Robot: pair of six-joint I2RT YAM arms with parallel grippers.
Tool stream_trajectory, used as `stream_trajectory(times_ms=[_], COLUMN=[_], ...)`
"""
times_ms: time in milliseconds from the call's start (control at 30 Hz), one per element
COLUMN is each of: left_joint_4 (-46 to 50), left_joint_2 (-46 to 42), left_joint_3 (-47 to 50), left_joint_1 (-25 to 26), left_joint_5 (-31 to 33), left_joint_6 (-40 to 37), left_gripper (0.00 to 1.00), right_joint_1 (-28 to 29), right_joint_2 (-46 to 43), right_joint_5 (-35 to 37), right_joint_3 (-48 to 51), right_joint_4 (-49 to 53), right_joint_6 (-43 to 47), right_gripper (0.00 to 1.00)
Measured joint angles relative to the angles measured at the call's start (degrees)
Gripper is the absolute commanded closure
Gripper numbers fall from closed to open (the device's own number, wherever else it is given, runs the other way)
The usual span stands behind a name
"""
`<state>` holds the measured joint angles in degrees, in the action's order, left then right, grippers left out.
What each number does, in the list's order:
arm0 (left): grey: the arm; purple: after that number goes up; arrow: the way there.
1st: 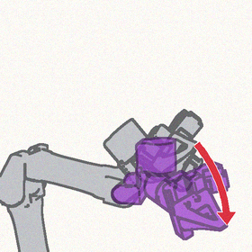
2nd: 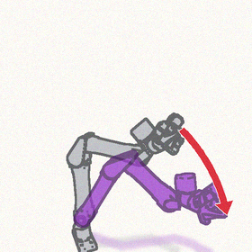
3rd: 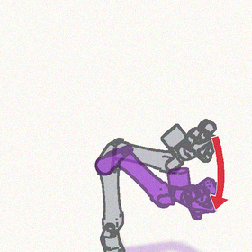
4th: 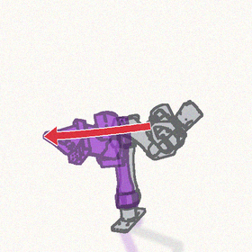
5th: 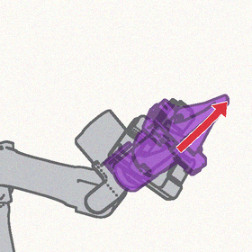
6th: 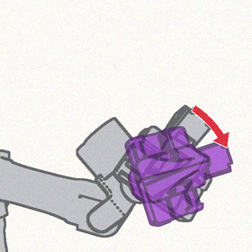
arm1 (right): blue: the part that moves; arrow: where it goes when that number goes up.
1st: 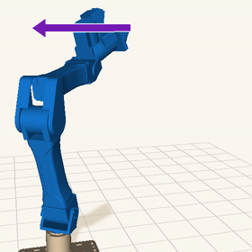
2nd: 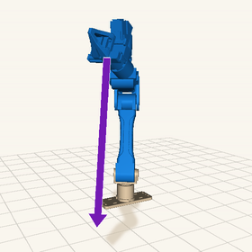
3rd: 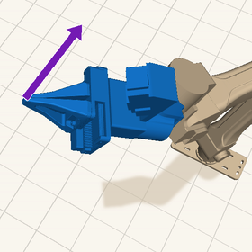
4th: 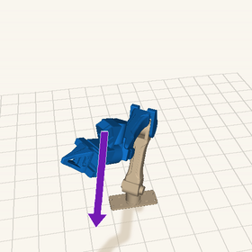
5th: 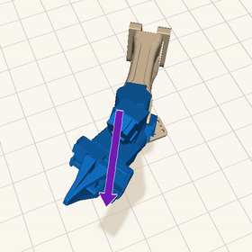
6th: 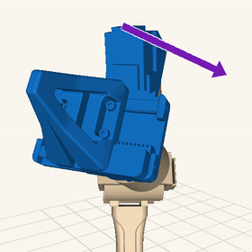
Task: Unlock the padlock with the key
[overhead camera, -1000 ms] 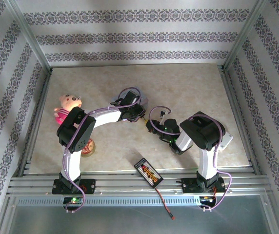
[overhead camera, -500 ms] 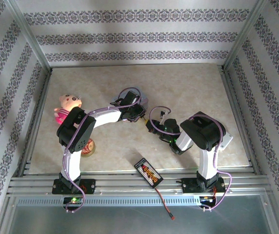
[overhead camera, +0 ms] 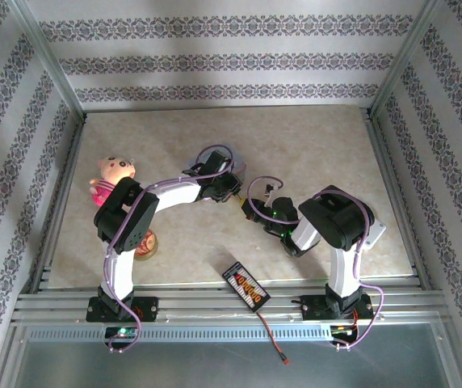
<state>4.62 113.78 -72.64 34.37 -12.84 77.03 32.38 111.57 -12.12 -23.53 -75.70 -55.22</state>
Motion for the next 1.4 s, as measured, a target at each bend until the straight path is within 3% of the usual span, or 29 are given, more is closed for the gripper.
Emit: stream_trajectory(times_ms=[1400], left_joint_4=[-1.1], left_joint_2=[0.0], left_joint_3=[0.6], left_joint_1=[0.0], left_joint_5=[-0.7], left_joint_6=[-0.9], left_gripper=[0.82], right_joint_1=[-1.3], right_joint_2=[-1.2], right_joint_5=[-2.4], right_joint_3=[1.7], right_joint_4=[-1.1], right_joint_6=[0.0], right_gripper=[1.0])
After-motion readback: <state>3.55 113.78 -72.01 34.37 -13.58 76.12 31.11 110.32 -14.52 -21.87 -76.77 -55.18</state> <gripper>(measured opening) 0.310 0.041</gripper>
